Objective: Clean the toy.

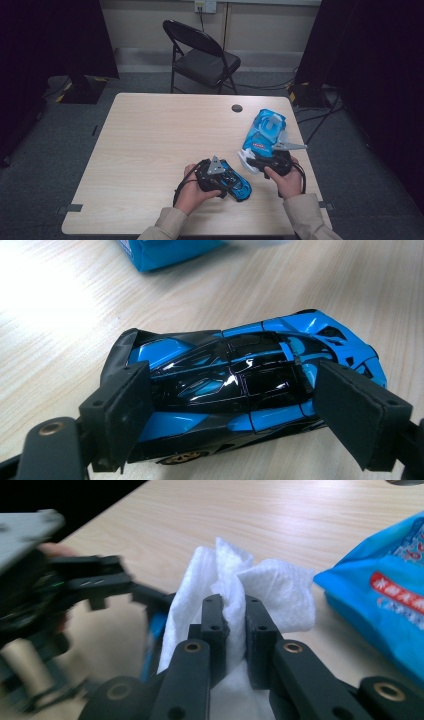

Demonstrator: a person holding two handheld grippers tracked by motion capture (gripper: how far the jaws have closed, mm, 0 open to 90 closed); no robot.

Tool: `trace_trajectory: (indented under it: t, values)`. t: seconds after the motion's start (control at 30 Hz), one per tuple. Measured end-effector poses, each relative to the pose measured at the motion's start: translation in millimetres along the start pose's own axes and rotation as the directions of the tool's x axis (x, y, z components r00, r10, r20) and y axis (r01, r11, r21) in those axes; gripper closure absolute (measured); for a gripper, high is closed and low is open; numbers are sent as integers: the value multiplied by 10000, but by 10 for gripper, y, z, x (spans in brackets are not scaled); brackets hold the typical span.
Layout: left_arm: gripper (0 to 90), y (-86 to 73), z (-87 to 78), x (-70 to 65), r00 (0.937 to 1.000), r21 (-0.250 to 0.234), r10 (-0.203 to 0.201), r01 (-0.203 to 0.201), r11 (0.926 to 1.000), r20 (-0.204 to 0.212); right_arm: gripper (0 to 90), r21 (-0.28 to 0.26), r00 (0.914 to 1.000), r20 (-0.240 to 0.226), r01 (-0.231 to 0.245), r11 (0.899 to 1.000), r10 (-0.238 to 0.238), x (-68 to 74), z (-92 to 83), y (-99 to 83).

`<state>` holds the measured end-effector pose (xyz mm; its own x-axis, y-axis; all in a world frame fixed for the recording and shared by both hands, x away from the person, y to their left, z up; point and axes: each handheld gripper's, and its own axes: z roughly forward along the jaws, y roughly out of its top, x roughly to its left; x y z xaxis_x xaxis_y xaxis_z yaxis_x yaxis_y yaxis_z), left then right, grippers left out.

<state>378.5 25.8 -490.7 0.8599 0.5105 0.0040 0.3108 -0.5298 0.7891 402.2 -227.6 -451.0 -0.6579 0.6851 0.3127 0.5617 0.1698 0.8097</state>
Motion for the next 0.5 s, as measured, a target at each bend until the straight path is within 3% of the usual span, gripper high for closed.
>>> trace_trajectory:
  t: [0.3, 0.5]
  values:
    - [152, -15, 2, -2, 9999, -130, -111, 112, 9999, 41, 822, 654, 9939, 1099, -155, 9977, 82, -89, 602, 41]
    - [150, -21, 7, -3, 9999, -216, -111, 111, 9997, 23, 822, 1209, 9938, 1111, -184, 9925, 49, -66, 827, -36]
